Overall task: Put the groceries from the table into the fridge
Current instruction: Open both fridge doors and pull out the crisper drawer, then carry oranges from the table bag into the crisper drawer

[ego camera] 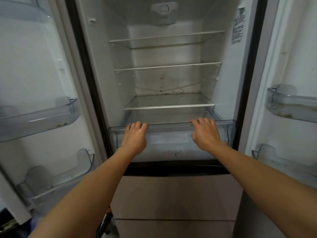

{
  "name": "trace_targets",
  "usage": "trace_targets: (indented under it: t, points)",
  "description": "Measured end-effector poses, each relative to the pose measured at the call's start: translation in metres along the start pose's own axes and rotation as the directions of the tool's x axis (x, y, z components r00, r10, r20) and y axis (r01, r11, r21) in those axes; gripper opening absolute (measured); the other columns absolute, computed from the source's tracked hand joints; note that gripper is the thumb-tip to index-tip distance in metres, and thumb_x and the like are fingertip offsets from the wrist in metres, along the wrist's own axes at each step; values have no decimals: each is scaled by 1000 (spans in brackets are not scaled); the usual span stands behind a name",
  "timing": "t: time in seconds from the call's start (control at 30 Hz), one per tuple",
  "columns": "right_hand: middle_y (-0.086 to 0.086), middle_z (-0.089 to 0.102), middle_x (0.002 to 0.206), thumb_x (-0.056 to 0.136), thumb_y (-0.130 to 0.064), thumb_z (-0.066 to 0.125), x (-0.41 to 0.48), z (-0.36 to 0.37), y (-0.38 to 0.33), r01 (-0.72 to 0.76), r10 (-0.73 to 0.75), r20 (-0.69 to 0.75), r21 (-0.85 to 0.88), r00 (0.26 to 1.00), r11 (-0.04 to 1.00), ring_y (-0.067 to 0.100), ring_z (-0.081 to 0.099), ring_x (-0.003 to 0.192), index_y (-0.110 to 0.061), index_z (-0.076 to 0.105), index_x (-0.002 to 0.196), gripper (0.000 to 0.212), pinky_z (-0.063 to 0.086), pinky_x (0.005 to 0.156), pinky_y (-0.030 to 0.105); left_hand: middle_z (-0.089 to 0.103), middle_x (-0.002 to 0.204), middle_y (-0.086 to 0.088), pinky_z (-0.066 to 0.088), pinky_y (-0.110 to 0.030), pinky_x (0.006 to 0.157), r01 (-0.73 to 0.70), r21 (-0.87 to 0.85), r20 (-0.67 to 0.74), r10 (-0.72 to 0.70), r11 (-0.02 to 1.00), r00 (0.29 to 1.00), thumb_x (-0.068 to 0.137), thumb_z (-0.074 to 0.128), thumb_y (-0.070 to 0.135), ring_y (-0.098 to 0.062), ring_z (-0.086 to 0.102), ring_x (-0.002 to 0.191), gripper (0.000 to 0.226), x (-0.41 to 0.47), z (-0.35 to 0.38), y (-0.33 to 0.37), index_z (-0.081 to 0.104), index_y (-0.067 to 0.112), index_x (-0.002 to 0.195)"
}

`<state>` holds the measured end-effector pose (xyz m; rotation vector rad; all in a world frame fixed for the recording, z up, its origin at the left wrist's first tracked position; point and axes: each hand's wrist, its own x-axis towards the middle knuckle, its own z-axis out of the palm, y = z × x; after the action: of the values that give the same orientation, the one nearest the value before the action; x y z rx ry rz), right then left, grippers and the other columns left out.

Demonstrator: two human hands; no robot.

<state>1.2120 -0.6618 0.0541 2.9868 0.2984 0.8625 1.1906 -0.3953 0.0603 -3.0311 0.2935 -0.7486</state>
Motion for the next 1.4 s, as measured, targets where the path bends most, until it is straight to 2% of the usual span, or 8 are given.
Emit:
trace_targets:
  t: [0.13,0.3,0.47,0.6,0.7,0.9,1.2,1.4]
  points:
    - [16,44,138,85,-23,58,-20,-5,-15,-34,34,9,6,999,999,33,35,132,-11,38,142,62,22,111,44,23,154,-15,21,-44,114,-4,-39,-7,4,999,1000,85,50,8,-31,17,144,63,-38,-3,3,30,12,145]
    - [17,44,140,82,-17,61,-68,-12,-66,29,-28,-10,207,1000,978,35,40,126,-13,49,136,55,38,97,44,49,129,-8,38,-38,93,-80,-20,110,82,997,991,92,45,17,-29,46,116,41,-114,4,-10,45,14,133]
    - [9,54,127,91,-23,52,-123,-14,-134,91,-140,174,264,975,960,28,50,114,-14,52,131,41,46,85,39,56,119,-8,45,-38,79,33,-33,297,-22,999,955,92,47,22,-29,56,106,33,-197,10,-44,53,15,124]
    - [9,52,131,95,-28,50,-160,-11,-192,193,-302,411,285,860,939,28,54,112,-18,45,138,44,48,85,39,62,112,-6,46,-37,70,160,-11,371,-145,987,917,92,50,27,-27,59,97,20,-281,11,-76,58,15,106]
    - [10,53,132,94,-29,51,-185,-6,-237,299,-418,495,303,762,905,29,54,113,-21,45,137,44,46,86,39,61,116,-5,46,-35,77,294,34,403,-282,955,871,94,48,26,-26,59,102,26,-348,-2,-94,57,18,117]
    - [7,57,115,93,-30,50,-252,-24,-340,513,-679,375,455,631,728,25,55,91,-20,52,122,30,43,68,34,60,113,-4,47,-37,79,567,197,390,-595,800,703,93,46,26,-27,58,101,27,-504,-47,-122,56,17,116]
    - [7,51,131,95,-34,47,-430,-88,-492,717,-937,243,603,252,349,29,55,111,-23,42,139,45,45,88,39,62,101,-3,53,-35,78,852,289,361,-874,437,326,92,51,27,-19,61,87,16,-753,-156,-90,58,18,104]
    - [6,53,130,95,-32,51,-527,-185,-593,775,-985,83,609,148,168,26,57,108,-22,43,138,45,48,87,36,62,110,-1,46,-28,79,930,310,206,-969,197,137,92,54,26,-17,59,100,19,-888,-252,-78,59,20,110]
